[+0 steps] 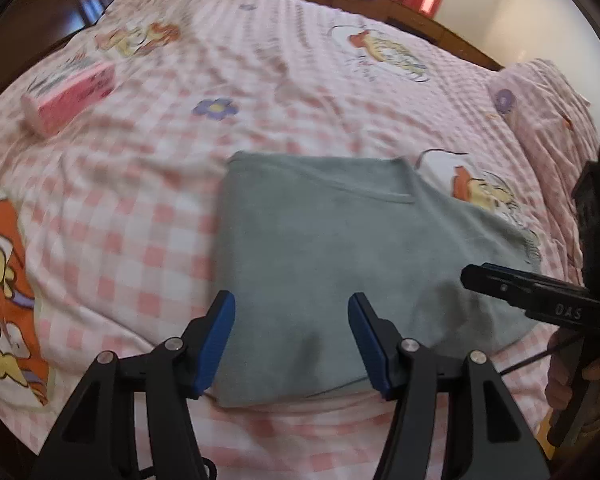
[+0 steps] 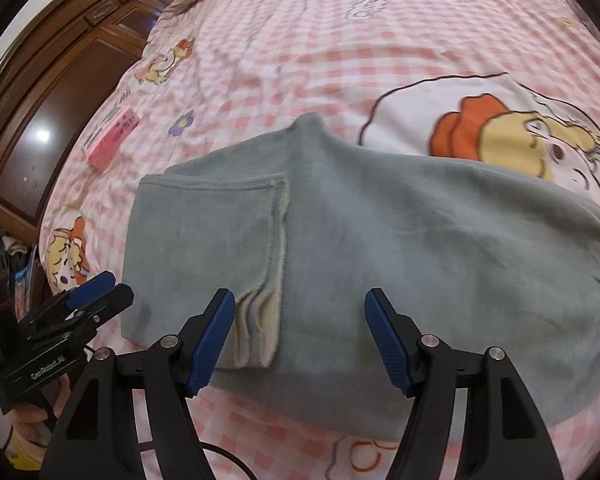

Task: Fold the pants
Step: 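Fold the cuff over onto the pants and open the left gripper, then grasp the folded edge of the grey sweatpants with the right gripper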

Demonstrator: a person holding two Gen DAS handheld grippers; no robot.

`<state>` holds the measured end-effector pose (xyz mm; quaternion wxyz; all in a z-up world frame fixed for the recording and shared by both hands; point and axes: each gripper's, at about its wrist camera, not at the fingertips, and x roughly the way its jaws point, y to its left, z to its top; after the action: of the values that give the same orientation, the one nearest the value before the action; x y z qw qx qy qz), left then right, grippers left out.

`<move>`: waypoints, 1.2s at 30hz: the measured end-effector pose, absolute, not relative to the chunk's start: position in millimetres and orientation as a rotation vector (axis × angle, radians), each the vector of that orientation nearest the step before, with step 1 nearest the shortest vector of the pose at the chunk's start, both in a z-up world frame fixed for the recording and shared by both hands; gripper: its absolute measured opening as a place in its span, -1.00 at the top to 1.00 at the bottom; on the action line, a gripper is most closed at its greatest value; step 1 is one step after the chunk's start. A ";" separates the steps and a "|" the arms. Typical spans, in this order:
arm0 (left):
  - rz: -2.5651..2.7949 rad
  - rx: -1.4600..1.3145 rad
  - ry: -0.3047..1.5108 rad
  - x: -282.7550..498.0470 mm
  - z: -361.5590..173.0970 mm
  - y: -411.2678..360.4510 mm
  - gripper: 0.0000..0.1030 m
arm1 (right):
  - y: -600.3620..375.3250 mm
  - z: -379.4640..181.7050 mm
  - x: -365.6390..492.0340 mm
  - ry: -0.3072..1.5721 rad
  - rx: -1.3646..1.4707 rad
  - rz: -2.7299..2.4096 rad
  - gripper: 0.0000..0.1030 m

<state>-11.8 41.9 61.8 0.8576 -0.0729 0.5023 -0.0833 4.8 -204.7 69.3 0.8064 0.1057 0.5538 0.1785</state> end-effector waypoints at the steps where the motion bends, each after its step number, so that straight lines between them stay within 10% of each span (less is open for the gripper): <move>1: -0.164 -0.159 1.063 -10.6 59.4 45.5 -0.20 | -200.7 67.4 7.0 1.193 0.224 0.386 -0.35; 27: -0.191 -0.294 1.065 -6.6 25.5 91.2 -0.34 | -137.8 46.4 21.5 1.253 0.138 0.326 -0.15; 36: -0.208 -0.319 1.056 -9.2 24.6 95.1 -0.34 | -128.2 51.0 18.5 1.239 0.133 0.327 0.35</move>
<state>-9.2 95.1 24.6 0.8467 -0.1512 0.5005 -0.0987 18.5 -128.2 51.0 0.7995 0.0620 0.5777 0.1522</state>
